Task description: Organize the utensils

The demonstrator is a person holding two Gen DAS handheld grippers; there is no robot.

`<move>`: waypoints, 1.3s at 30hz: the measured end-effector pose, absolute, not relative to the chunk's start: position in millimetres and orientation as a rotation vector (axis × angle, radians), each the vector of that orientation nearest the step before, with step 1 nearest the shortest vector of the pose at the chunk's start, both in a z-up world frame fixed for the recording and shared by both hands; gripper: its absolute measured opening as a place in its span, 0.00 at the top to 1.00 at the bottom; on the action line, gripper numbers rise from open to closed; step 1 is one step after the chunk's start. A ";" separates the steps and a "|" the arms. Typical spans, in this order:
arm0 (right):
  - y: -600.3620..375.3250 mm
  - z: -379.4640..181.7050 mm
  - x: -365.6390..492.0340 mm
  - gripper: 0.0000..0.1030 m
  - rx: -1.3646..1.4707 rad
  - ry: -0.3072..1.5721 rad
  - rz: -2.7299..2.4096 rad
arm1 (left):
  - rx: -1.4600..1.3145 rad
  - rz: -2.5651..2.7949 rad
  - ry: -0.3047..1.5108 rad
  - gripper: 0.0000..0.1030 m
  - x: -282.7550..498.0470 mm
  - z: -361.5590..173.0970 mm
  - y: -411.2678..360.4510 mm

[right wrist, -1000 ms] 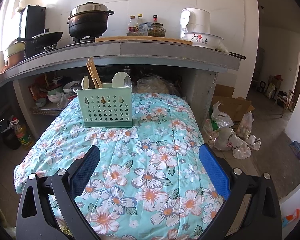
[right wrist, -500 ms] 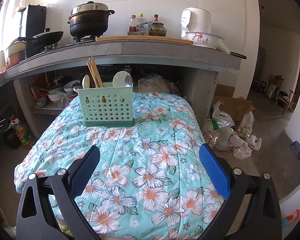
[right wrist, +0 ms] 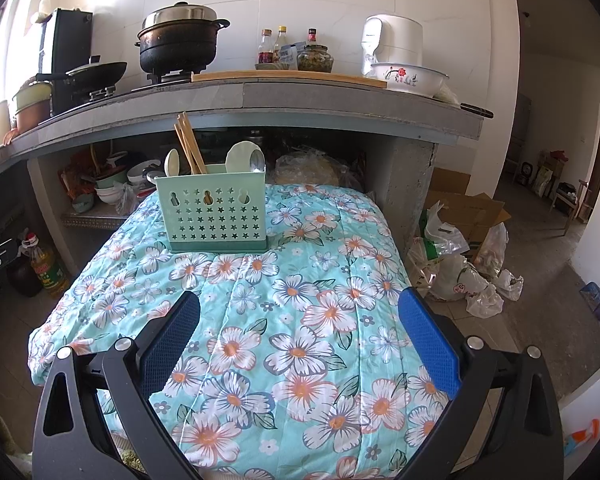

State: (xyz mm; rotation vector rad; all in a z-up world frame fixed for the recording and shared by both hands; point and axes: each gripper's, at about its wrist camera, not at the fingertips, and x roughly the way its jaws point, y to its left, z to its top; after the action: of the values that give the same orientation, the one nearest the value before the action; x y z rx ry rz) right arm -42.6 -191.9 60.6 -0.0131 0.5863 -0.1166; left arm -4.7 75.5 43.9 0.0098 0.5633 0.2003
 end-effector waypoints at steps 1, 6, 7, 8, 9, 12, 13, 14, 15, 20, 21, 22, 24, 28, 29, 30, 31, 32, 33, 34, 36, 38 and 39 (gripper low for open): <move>-192.5 60.7 -42.3 0.06 -0.013 0.586 -0.116 | 0.010 0.199 0.564 0.08 -4.2 44.2 76.2; -192.1 60.9 -42.6 0.06 -0.015 0.585 -0.115 | 0.010 0.199 0.565 0.08 -4.4 44.1 75.8; -192.4 60.8 -42.4 0.06 -0.014 0.586 -0.115 | 0.010 0.200 0.565 0.08 -4.1 44.4 76.2; -192.2 60.9 -42.5 0.06 -0.014 0.586 -0.116 | 0.010 0.199 0.565 0.08 -4.9 43.8 75.4; -192.1 60.9 -42.7 0.06 -0.014 0.585 -0.116 | 0.010 0.200 0.565 0.08 -4.1 44.4 76.2; -192.1 60.8 -42.6 0.06 -0.012 0.586 -0.116 | 0.009 0.199 0.566 0.08 -4.0 44.3 76.3; -192.3 60.8 -42.3 0.06 -0.013 0.586 -0.115 | 0.010 0.199 0.566 0.08 -4.0 44.3 76.3; -192.4 60.8 -42.2 0.06 -0.014 0.586 -0.116 | 0.010 0.200 0.566 0.08 -4.5 43.7 75.4; -192.0 60.9 -42.5 0.06 -0.014 0.586 -0.116 | 0.009 0.199 0.566 0.08 -3.9 44.3 76.4; -191.9 60.3 -42.3 0.06 -0.014 0.587 -0.112 | 0.009 0.198 0.567 0.08 -4.5 43.9 75.7; -192.1 60.3 -42.2 0.06 -0.013 0.587 -0.112 | 0.009 0.199 0.567 0.08 -4.1 44.2 76.2; -192.2 60.2 -42.0 0.06 -0.013 0.586 -0.113 | 0.010 0.198 0.567 0.08 -4.3 44.0 75.9; -191.8 60.3 -42.2 0.06 -0.013 0.588 -0.112 | 0.010 0.198 0.568 0.08 -4.4 43.7 75.7; -191.7 60.4 -42.3 0.06 -0.014 0.587 -0.110 | 0.010 0.198 0.568 0.08 -3.7 44.3 76.6; -191.8 60.3 -42.2 0.06 -0.014 0.587 -0.110 | 0.009 0.198 0.568 0.08 -3.7 44.3 76.6; -191.7 60.1 -42.1 0.06 -0.015 0.588 -0.109 | 0.010 0.198 0.569 0.08 -3.6 44.3 76.6; -191.9 59.9 -41.6 0.06 -0.015 0.589 -0.108 | 0.010 0.198 0.569 0.08 -4.0 43.8 76.1; -191.7 59.8 -41.8 0.06 -0.014 0.590 -0.106 | 0.009 0.198 0.569 0.08 -3.6 44.3 76.7; -191.7 59.6 -42.0 0.06 -0.013 0.591 -0.106 | 0.009 0.198 0.569 0.08 -4.0 43.9 76.2; -191.7 59.4 -42.1 0.06 -0.013 0.592 -0.104 | 0.009 0.198 0.569 0.08 -4.0 44.0 76.1; -192.0 59.3 -42.1 0.06 -0.012 0.593 -0.103 | 0.009 0.198 0.569 0.08 -3.7 44.1 76.6; -192.0 59.3 -41.7 0.06 -0.012 0.592 -0.103 | 0.010 0.198 0.569 0.08 -3.4 44.4 77.1; -191.7 59.3 -41.9 0.06 -0.012 0.593 -0.103 | 0.010 0.197 0.569 0.08 -3.3 44.4 77.2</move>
State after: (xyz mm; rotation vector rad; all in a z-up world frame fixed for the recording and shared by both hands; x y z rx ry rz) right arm -41.9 -191.7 59.3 -0.0118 0.5930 -0.1031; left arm -3.3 77.2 44.4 0.0097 0.5693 0.1972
